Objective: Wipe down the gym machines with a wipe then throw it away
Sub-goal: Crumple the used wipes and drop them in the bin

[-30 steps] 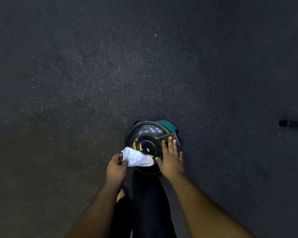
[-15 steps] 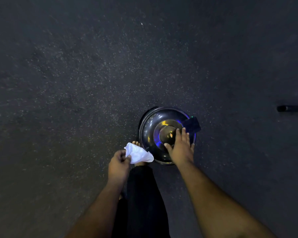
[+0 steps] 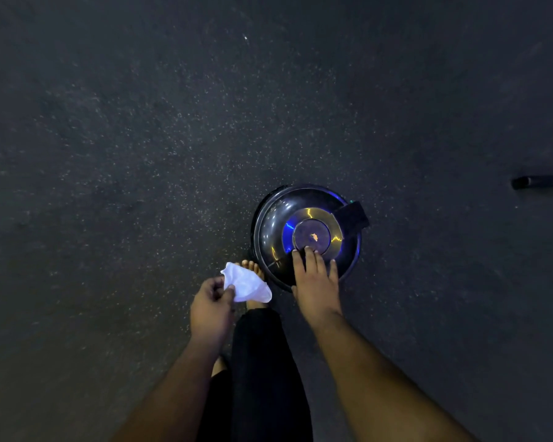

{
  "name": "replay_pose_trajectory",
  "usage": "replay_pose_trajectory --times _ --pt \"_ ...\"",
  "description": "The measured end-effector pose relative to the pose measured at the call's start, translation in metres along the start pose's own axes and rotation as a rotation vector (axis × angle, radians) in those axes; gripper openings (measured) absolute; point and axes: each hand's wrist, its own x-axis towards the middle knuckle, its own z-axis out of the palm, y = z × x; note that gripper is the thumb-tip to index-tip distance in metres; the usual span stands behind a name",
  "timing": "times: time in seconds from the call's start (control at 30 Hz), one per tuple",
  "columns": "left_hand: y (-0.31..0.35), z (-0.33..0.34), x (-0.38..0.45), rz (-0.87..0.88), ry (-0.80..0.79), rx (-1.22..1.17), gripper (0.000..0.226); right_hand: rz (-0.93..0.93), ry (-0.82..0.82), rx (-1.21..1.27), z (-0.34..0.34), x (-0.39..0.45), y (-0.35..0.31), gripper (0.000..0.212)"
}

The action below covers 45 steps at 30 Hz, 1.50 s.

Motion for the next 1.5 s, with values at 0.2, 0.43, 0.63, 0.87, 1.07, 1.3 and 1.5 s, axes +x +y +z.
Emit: replay_pose_trajectory --times 0.2,0.43,0.63,0.87,1.07,1.3,1.5 --pt "-0.003 0.008 -0.009 0.025 0.003 -0.002 0.011 -0.065 -0.046 -0.026 0.003 -0.002 0.004 0.102" --pt "-0.005 0.010 -0.003 0.012 0.059 -0.010 0.011 -0.151 0.048 -0.004 0.015 -0.001 0.017 0.108" --pt "0.019 0.020 -0.014 0.023 0.148 -0.047 0.014 -0.254 0.262 0.126 -0.021 -0.015 0.050 0.108" --pt "0.060 0.083 -0.021 -0.001 -0.006 -0.100 0.015 -0.160 0.486 0.512 -0.063 -0.029 0.112 0.082" --pt "0.052 0.105 -0.009 -0.027 -0.022 0.265 0.033 -0.176 0.448 0.559 -0.063 -0.037 0.116 0.080" --pt "0.051 0.084 -0.027 -0.083 -0.275 0.116 0.025 -0.152 0.400 0.538 -0.051 -0.053 0.090 0.088" --pt "0.023 0.094 -0.001 -0.037 -0.416 -0.042 0.085 -0.063 0.466 0.633 -0.054 -0.054 0.091 0.073"
